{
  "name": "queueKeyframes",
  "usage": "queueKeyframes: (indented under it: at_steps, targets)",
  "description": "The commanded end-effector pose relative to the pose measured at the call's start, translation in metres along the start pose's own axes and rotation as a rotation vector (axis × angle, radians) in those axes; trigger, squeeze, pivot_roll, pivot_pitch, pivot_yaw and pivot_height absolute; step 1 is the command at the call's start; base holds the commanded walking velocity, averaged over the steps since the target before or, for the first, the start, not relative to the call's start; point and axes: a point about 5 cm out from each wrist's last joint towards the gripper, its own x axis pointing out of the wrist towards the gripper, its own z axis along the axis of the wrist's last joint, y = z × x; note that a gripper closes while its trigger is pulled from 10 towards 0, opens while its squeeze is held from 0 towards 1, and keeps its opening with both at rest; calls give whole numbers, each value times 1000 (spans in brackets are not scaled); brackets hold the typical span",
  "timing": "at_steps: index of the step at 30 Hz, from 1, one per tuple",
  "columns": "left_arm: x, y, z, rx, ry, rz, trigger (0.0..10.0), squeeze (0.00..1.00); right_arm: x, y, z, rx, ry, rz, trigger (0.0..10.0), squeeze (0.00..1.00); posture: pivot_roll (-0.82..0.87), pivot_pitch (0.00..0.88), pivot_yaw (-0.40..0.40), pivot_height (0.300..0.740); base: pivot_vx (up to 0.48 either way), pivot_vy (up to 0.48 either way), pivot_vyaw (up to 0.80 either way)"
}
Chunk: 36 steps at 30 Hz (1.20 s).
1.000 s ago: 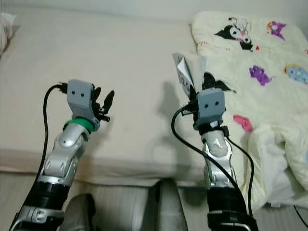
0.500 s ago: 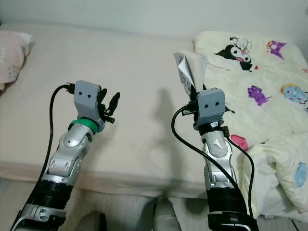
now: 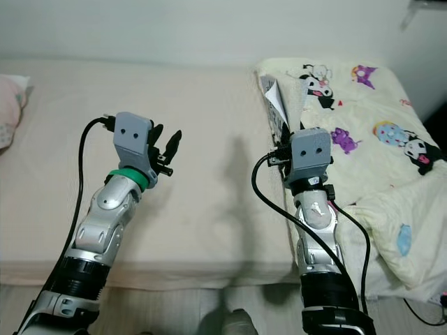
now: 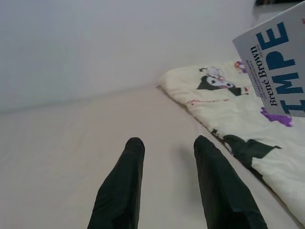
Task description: Clean up the room
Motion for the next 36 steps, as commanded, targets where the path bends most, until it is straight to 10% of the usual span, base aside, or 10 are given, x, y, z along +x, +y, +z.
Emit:
queueKeyframes:
  at_steps: [1,36]
  targets:
    - [-2,-3,-6,-3,21,-16,10000,0,-2,-4,-2,17,3,-34,10000,0,-113,0,21,720,0,0,0]
    - [-3,-2,-11,20,41,-13,10000,0,-3,0,-5,30,14,-32,10000,0,-109,0,30,720,0,96,0]
